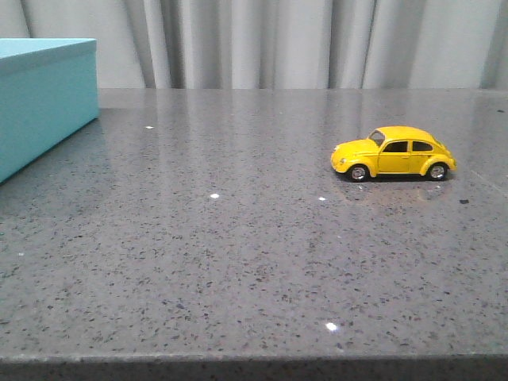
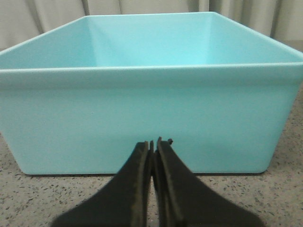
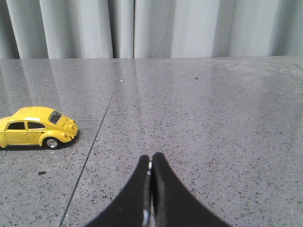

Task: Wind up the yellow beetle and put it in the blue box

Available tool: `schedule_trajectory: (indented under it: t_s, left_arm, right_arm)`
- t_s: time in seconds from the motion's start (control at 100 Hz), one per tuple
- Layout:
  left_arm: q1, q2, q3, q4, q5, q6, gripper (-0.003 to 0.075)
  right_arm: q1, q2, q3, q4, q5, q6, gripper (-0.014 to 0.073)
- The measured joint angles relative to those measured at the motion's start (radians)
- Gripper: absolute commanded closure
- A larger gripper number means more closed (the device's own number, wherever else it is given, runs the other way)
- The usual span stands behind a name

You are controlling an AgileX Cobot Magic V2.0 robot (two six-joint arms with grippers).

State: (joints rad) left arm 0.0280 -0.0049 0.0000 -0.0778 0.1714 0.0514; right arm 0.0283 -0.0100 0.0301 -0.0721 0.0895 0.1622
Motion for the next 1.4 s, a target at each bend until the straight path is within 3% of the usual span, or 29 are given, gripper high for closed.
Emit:
schedule_trajectory:
  t_s: [0.62,0.76,1.26,1.4]
  left_arm:
    - [0.0,0.0,0.0,0.0,0.0,0.0,0.0738]
    - [0.0,0.0,0.0,0.069,-0.011,0.0,0.0738]
    - [0.005,0.0,0.0,0.113,-0.259,0.0,0.0739]
    - [0.005,0.0,-0.007,0.066,-0.316,0.0,0.0739]
  right_arm:
    - [0.0,0.0,0.0,0.0,0.0,0.0,0.0653]
    - [0.0,0.0,0.0,0.0,-0.011,0.0,0.0653]
    - [0.0,0.0,0.0,0.009,-0.058,0.0,0.0653]
    - [0.0,0.0,-0.046,0.013,0.004,0.0,0.0653]
